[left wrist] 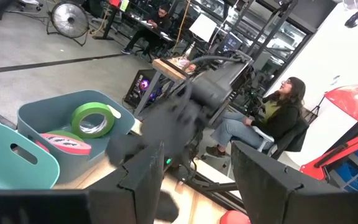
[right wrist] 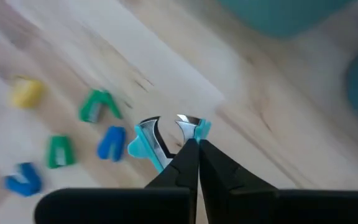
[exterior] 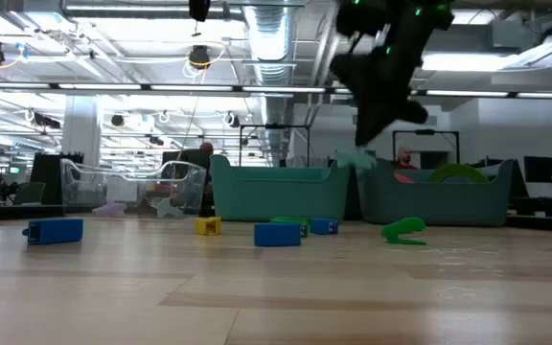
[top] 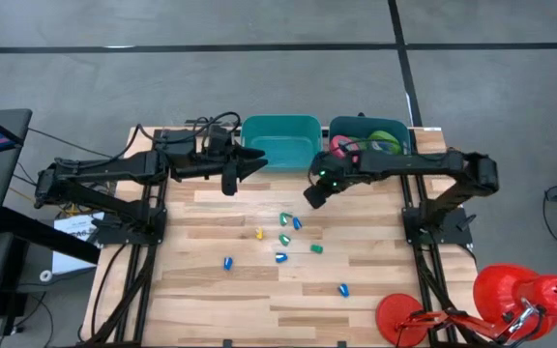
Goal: Pick and place Stapler, Stapler remover, tape
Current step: Put the light blue staple remover into the transparent bin
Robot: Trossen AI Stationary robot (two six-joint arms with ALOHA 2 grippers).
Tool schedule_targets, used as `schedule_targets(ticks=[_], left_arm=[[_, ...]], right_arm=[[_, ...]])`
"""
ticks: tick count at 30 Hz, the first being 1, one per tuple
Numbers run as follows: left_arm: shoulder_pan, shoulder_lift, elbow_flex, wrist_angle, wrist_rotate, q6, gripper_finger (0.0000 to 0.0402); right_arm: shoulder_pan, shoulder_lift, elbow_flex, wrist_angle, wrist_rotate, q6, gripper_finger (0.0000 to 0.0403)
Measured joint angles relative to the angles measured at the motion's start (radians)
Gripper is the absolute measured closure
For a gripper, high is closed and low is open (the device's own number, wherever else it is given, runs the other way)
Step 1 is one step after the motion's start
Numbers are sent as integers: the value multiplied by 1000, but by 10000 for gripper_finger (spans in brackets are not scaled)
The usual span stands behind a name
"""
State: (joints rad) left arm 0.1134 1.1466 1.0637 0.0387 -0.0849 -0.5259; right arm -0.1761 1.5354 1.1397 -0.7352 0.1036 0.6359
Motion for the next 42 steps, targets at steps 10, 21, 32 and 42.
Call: schedule_targets(ticks=[10, 21, 32, 42], left_arm=[[0, 0, 0, 10, 58, -3, 223], [-4, 0, 0, 32, 98, -5, 223], [-15, 8, 0, 36, 190, 166, 189], [-23, 44, -1, 39, 192, 207, 158]], right_arm=[[29, -208, 0, 217, 1, -70, 403], [81, -317, 1, 530, 2, -116, 403], [118, -317, 1, 638, 2, -149, 403], [124, -284, 2, 734, -26, -166, 403]])
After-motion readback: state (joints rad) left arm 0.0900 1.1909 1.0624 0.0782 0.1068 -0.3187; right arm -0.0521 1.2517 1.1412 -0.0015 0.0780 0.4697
